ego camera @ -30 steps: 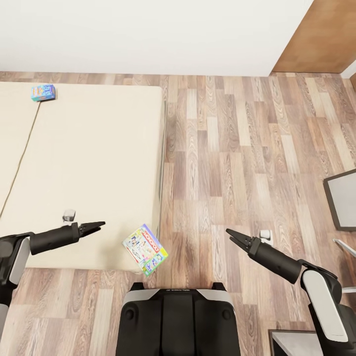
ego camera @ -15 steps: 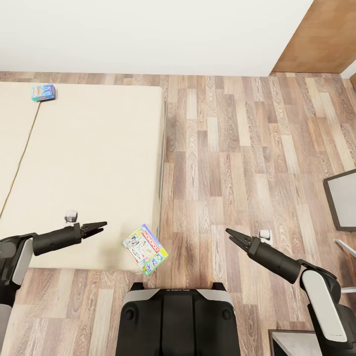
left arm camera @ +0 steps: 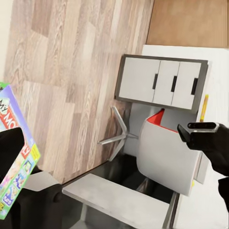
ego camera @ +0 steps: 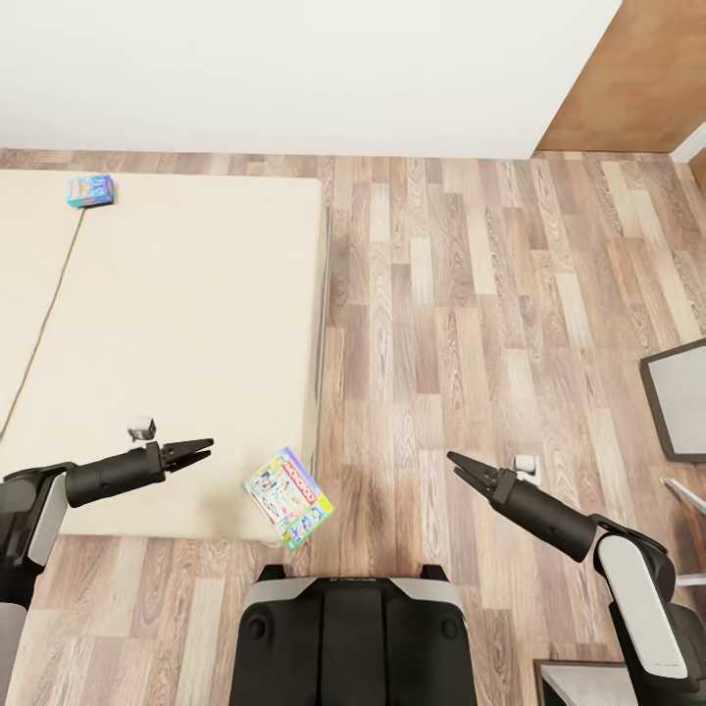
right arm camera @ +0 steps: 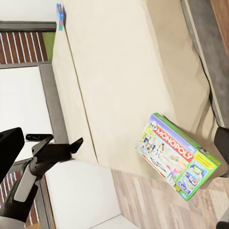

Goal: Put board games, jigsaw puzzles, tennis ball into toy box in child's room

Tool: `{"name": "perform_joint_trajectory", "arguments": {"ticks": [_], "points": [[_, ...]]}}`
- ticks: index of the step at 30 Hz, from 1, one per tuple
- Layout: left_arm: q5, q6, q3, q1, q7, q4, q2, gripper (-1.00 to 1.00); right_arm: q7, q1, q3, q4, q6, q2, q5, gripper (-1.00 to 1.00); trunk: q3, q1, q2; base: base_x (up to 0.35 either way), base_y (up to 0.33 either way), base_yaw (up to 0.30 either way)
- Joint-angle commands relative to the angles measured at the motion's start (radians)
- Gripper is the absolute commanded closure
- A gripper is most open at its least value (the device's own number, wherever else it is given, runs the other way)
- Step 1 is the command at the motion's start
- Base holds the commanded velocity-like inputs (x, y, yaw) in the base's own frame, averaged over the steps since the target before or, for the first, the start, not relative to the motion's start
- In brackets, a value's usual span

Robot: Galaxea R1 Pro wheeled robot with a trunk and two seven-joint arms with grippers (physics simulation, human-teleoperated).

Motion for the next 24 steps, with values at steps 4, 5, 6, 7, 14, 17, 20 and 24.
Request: {"name": "perform_joint_trajectory", "arguments": {"ticks": [4, 5, 6, 7, 14, 17, 20, 24], "points": [[0.001, 0.007, -0.001, 0.0, -0.011, 0.0, 0.0, -1.0, 0.005, 0.0, -0.002, 0.0, -0.013, -0.003, 0.002, -1.0, 0.005, 0.001, -0.001, 0.0, 0.0, 0.0], [0.001, 0.007, -0.001, 0.0, -0.011, 0.001, 0.0, -1.0, 0.005, 0.0, -0.002, 0.0, -0.016, -0.003, 0.002, -1.0, 0.007, 0.001, -0.001, 0.0, 0.0, 0.0], [0.001, 0.007, -0.001, 0.0, -0.012, 0.001, 0.0, -1.0, 0.005, 0.001, -0.002, 0.0, -0.018, -0.004, 0.002, -1.0, 0.009, 0.001, -0.001, 0.0, 0.0, 0.0], [0.001, 0.007, -0.001, 0.0, -0.013, 0.0, 0.0, -1.0, 0.005, 0.002, -0.002, 0.0, -0.02, -0.004, 0.002, -1.0, 0.01, 0.001, -0.001, 0.0, 0.0, 0.0], [0.001, 0.007, 0.0, 0.0, -0.015, 0.0, 0.0, -1.0, 0.005, 0.007, -0.002, 0.001, -0.027, -0.005, 0.001, -1.0, 0.022, 0.001, -0.001, 0.0, 0.0, 0.0], [0.0, 0.007, 0.0, 0.0, -0.015, 0.0, 0.0, -1.0, 0.005, 0.009, -0.003, 0.001, -0.028, -0.006, 0.001, -1.0, 0.027, 0.001, -0.001, 0.0, 0.0, 0.0], [0.0, 0.007, 0.0, 0.0, -0.015, 0.001, 0.0, -1.0, 0.005, 0.01, -0.003, 0.001, -0.029, -0.005, 0.001, -1.0, 0.032, 0.001, -0.001, 0.0, 0.0, 0.0], [0.0, 0.007, 0.0, 0.0, -0.015, 0.0, 0.0, -1.0, 0.005, 0.01, -0.003, 0.001, -0.029, -0.005, 0.002, -1.0, 0.038, 0.001, -0.001, 0.0, 0.0, 0.0]]}}
